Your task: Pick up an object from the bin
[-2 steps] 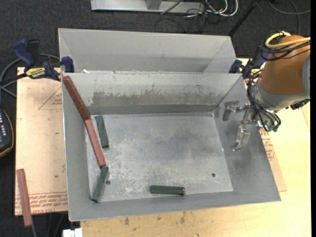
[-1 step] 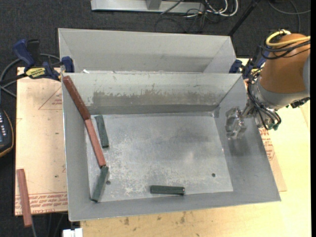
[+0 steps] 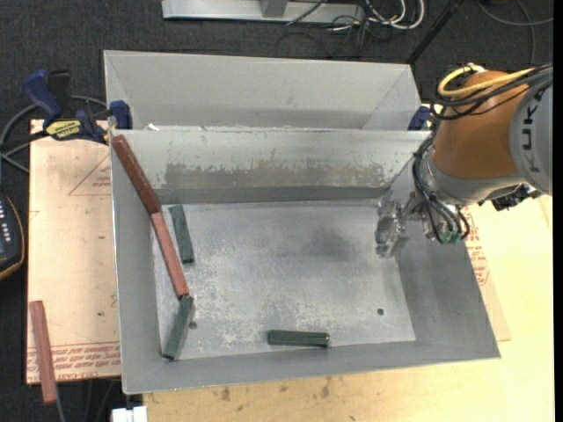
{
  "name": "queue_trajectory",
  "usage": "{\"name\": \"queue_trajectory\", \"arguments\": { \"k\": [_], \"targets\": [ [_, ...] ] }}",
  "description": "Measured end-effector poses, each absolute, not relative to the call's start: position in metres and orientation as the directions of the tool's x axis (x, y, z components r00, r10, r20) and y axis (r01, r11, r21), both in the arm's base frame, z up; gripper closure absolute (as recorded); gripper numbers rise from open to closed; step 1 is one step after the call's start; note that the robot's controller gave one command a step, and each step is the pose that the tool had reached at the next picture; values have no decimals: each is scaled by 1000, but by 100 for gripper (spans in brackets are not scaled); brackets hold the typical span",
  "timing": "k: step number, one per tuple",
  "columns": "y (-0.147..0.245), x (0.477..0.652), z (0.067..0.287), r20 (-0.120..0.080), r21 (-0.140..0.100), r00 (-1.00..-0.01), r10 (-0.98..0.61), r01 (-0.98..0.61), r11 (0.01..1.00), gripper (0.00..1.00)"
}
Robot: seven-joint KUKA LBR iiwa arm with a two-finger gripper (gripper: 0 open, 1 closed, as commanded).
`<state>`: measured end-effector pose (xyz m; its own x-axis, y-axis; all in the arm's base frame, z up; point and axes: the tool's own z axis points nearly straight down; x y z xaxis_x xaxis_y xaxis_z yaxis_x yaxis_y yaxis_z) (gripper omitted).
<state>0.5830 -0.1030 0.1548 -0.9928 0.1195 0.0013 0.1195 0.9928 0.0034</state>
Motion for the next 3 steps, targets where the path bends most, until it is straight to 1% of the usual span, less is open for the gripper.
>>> {"name": "queue_trajectory", "arguments": {
  "k": [1, 2, 3],
  "targets": [
    [-55, 526, 148, 0, 2, -995, -96, -96, 995, 100],
    [1, 533, 271, -10, -2, -927, -375, -375, 927, 100],
    [6, 495, 212, 4, 4, -870, -493, -493, 870, 100]
  ]
}}
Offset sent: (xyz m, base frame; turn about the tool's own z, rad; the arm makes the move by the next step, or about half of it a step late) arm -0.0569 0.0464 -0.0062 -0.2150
